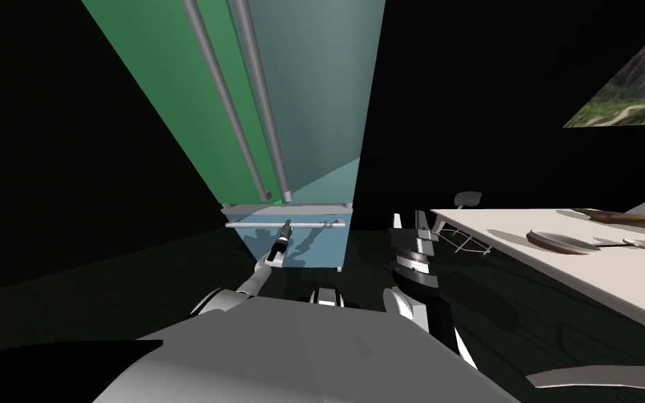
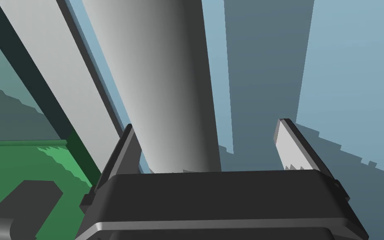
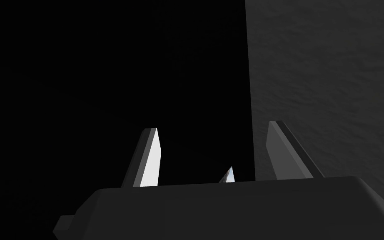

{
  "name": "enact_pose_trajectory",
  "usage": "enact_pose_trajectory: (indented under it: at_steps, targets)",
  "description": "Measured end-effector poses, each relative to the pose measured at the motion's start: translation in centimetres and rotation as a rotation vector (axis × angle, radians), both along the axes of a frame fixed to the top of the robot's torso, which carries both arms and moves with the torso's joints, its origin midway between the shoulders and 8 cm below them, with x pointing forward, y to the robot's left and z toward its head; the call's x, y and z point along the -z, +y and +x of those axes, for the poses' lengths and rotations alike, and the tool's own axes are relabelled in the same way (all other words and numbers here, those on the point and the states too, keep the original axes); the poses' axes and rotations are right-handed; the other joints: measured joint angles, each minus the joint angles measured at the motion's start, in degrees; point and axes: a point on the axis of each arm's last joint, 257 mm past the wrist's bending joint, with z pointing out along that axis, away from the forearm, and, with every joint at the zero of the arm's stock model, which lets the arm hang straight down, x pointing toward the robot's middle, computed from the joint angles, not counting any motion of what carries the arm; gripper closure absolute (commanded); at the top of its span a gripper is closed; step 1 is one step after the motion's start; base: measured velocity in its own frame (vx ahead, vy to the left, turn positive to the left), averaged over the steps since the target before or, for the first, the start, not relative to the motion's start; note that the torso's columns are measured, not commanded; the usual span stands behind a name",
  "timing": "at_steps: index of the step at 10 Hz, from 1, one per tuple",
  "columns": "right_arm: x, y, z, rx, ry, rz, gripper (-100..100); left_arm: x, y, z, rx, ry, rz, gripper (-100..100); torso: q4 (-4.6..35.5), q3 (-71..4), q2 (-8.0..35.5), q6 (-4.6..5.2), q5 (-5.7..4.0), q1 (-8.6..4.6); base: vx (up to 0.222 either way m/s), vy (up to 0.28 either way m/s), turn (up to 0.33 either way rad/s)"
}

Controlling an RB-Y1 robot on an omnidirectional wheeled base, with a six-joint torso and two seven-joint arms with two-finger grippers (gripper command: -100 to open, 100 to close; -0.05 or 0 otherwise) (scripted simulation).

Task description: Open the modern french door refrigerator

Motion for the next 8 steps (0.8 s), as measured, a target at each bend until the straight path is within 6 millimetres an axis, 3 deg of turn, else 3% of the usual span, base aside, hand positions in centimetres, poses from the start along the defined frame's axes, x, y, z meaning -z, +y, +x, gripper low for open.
enact_pose_trajectory:
  at_steps: [1,2,4,5,6,8]
  targets:
    - [0.0,0.0,0.0,0.000,0.000,0.000,0,-0.7,0.8,0.8,-0.011,-0.005,-0.002,-100,0.01,0.00,-0.03,-0.03,-0.01,-0.02,-0.043,-0.022,0.005]
    - [0.0,0.0,0.0,0.000,0.000,0.000,0,0.0,1.2,1.0,-0.020,0.011,-0.003,-100,-0.05,-0.10,-0.19,-0.04,0.01,0.02,-0.064,-0.035,-0.163]
    - [0.0,0.0,0.0,0.000,0.000,0.000,0,-1.5,2.8,2.1,-0.052,-0.005,-0.011,-100,-0.02,-0.05,-0.09,-0.03,0.00,0.02,-0.054,-0.015,-0.040]
    - [0.0,0.0,0.0,0.000,0.000,0.000,0,-1.0,3.2,2.3,-0.060,0.007,-0.010,-100,-0.04,-0.08,-0.15,-0.05,0.02,0.08,-0.012,-0.005,0.006]
    - [0.0,0.0,0.0,0.000,0.000,0.000,0,-1.0,3.3,2.3,-0.061,0.007,-0.011,100,-0.05,-0.11,-0.20,-0.02,0.02,0.07,0.072,0.033,0.157]
    - [0.0,0.0,0.0,0.000,0.000,0.000,0,-0.2,1.3,1.4,-0.029,0.019,-0.005,100,-0.30,-0.31,-0.51,-0.08,0.12,0.22,0.100,0.021,0.146]
